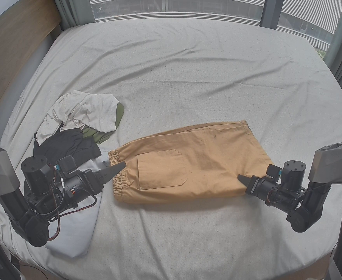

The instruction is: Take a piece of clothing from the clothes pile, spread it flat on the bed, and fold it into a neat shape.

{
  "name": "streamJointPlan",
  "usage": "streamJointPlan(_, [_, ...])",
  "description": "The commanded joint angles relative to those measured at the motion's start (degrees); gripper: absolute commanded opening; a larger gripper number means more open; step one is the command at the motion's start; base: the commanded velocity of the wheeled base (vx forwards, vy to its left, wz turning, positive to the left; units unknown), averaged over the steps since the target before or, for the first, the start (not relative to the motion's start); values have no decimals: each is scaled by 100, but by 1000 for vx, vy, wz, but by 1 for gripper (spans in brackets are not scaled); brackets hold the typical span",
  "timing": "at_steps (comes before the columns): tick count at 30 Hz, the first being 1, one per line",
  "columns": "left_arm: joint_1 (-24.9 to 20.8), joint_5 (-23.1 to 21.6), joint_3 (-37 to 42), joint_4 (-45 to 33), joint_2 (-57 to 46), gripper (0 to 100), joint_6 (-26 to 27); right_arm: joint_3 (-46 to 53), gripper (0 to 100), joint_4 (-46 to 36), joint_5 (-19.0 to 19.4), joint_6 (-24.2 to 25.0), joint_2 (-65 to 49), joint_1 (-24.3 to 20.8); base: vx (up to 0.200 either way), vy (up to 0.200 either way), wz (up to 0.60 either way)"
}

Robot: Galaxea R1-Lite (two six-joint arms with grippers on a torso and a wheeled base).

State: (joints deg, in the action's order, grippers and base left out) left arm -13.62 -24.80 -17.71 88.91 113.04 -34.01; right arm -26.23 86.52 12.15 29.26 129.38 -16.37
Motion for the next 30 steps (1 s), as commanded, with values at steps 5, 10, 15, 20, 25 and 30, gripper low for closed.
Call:
streamJointPlan(5, [-9,-8,13,4,-10,100,0,540,0,67,-3,-175,-317,90,0,0,0])
streamJointPlan(10, [-36,-8,22,4,-2,100,0,962,0,164,6,-245,-449,222,0,0,0])
streamJointPlan(15, [-45,-8,31,-5,7,100,0,1340,0,164,6,-430,-563,363,0,0,0])
streamJointPlan(20, [-53,-8,40,-5,-2,100,0,1718,0,164,6,-553,-695,486,0,0,0])
streamJointPlan(25, [-62,-8,49,-5,7,100,0,2122,0,164,6,-579,-765,486,0,0,0])
streamJointPlan(30, [-106,-8,84,-5,7,100,0,2483,0,164,6,-737,-756,512,0,0,0])
